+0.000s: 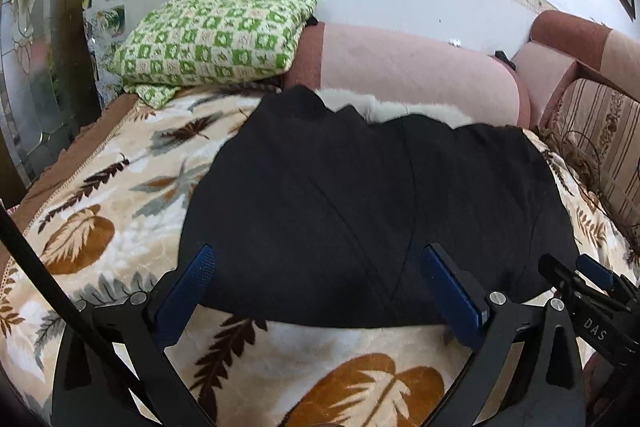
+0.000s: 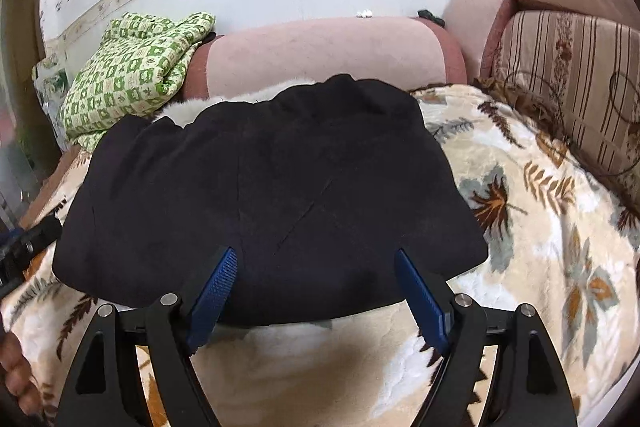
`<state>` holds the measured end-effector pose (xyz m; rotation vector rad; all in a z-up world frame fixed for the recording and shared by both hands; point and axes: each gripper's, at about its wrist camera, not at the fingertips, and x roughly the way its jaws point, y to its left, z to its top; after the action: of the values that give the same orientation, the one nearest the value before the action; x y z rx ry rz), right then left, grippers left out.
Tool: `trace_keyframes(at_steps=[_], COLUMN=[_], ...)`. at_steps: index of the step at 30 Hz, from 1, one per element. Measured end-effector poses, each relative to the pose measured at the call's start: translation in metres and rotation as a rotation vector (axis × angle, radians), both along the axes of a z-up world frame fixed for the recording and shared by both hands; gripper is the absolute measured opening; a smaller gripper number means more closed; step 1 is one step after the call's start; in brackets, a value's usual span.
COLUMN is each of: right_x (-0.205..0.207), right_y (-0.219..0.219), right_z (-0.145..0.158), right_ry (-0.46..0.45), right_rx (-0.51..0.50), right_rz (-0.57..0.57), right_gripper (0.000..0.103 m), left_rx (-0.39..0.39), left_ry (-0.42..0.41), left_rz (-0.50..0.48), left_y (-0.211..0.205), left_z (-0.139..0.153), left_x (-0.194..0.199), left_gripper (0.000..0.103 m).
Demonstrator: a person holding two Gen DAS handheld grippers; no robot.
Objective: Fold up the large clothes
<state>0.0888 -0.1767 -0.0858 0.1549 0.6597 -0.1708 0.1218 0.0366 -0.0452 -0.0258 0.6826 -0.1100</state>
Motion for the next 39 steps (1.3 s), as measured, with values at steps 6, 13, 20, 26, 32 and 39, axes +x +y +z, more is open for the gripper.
trace_keyframes(at_steps=[6,13,20,26,32,39], right_x=[0.004,0.002,0.004,0.004,0.004,0.002], right_y=[0.019,0.04,0.047,0.05,0.049,0.049], right_z=[-0.003,-0.002,-0.008,-0.009,-0.009,-0.007], right_ry=[0.007,-0.017,0.005,0.01,0.009,0.004], right_rx=[-0.048,-0.133,-0.153,-0.157,-0.147,-0.138], right_rz=[0.058,0.105,0.128,0.128,0.117,0.118], right_gripper=[0.084,0.086,0.086,0.086,0.086,0.086], left_rx=[0.043,0.041,0.042,0.037,0.028,0.044], left_ry=[0.017,0.024,0.027,0.028,0.036,0.03], left_rz=[0.006,0.0,-0.001,0.001,-0.002,0.024], left_y=[-0.005,-0.005,-0.004,-0.002,0.001,0.01], left_z=[-0.007,-0.009,-0.011,-0.011,-0.011,-0.002], left_x=[0.003,0.003,0.003,0.002,0.002,0.003], left_gripper=[0.102,0.102,0.102,0.102,0.102,0.102])
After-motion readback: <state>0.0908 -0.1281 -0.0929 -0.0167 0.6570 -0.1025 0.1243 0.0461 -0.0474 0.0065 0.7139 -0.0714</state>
